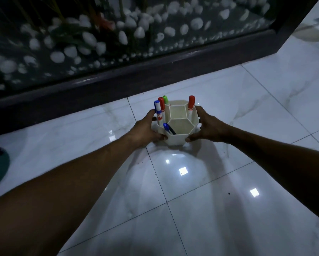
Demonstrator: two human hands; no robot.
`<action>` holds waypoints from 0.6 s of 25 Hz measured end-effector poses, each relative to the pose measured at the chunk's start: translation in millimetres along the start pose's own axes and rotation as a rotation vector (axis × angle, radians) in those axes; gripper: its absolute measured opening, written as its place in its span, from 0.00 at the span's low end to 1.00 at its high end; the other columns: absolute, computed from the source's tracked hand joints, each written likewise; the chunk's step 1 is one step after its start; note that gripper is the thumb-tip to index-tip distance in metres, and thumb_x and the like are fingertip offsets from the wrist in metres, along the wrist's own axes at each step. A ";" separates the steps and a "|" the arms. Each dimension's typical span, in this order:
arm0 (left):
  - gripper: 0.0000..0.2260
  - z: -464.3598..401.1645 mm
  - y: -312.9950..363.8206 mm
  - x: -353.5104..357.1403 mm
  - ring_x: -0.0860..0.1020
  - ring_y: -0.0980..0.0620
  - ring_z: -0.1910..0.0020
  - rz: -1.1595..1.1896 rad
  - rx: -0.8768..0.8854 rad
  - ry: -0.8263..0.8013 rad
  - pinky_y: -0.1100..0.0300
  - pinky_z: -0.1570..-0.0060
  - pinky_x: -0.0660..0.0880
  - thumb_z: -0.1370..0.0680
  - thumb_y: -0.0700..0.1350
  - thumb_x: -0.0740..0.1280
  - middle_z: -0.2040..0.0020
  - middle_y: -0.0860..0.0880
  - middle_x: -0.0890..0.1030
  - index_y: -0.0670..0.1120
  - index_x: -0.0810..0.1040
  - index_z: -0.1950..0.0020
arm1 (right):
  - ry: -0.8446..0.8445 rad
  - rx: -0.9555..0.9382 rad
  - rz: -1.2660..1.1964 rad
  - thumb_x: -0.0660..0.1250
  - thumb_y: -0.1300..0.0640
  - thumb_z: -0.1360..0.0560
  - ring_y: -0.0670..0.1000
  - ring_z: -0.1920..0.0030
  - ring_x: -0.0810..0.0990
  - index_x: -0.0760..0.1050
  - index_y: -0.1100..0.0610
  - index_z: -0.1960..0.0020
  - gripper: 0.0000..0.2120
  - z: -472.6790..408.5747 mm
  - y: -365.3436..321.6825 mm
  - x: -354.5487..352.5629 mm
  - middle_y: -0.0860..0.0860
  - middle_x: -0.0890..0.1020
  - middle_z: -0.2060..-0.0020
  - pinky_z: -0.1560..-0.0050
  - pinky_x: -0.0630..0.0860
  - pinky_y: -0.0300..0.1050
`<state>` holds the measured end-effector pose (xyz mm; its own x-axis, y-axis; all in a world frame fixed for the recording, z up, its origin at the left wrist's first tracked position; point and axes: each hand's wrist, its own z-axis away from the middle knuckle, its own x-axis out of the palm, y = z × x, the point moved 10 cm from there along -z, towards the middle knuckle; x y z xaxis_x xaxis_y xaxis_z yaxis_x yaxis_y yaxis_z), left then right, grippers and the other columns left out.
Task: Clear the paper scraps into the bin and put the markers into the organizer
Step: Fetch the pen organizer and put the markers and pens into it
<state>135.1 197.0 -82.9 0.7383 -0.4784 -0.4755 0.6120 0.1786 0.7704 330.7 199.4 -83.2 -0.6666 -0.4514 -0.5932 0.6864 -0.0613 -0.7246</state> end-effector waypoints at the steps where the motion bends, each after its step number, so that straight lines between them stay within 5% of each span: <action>1: 0.43 2.0 -1.1 -1.8 0.75 0.51 0.38 0.012 0.009 0.016 0.56 0.42 0.75 0.31 0.43 0.79 0.29 0.53 0.72 0.56 0.58 0.23 | 0.009 -0.004 0.014 0.83 0.54 0.37 0.50 0.35 0.70 0.53 0.51 0.23 0.53 0.2 -3.1 -1.6 0.49 0.66 0.28 0.41 0.73 0.40; 4: 0.44 7.8 -13.2 -3.6 0.76 0.48 0.37 0.108 -0.013 0.051 0.50 0.40 0.77 0.32 0.43 0.79 0.35 0.56 0.72 0.58 0.58 0.23 | -0.014 -0.037 0.061 0.83 0.53 0.37 0.47 0.37 0.70 0.53 0.52 0.23 0.53 -4.1 -14.6 -1.7 0.48 0.66 0.28 0.48 0.71 0.31; 6: 0.44 15.1 -22.5 -5.6 0.77 0.45 0.36 0.158 -0.026 0.061 0.44 0.40 0.77 0.32 0.43 0.79 0.30 0.55 0.71 0.59 0.58 0.24 | -0.027 -0.044 0.078 0.83 0.54 0.37 0.47 0.37 0.70 0.53 0.51 0.23 0.52 -4.6 -21.9 1.9 0.46 0.68 0.29 0.51 0.70 0.31; 9: 0.45 34.3 -23.4 -25.0 0.80 0.49 0.41 0.105 -0.036 0.083 0.54 0.44 0.78 0.32 0.45 0.80 0.25 0.54 0.68 0.59 0.57 0.23 | -0.059 -0.060 0.071 0.83 0.54 0.36 0.49 0.37 0.71 0.53 0.52 0.23 0.52 -1.8 -45.1 11.0 0.47 0.68 0.30 0.49 0.71 0.32; 15: 0.44 101.0 40.3 -100.7 0.84 0.55 0.52 0.090 -0.052 0.080 0.52 0.41 0.78 0.33 0.47 0.81 0.29 0.57 0.72 0.60 0.59 0.24 | -0.089 -0.090 0.041 0.82 0.51 0.36 0.52 0.33 0.71 0.53 0.49 0.23 0.51 33.1 -153.8 -23.0 0.49 0.67 0.27 0.36 0.74 0.48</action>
<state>56.8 165.5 38.9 0.8099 -0.3883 -0.4396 0.5545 0.2627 0.7896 250.0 189.8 53.4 -0.6075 -0.5296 -0.5921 0.6808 0.0368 -0.7315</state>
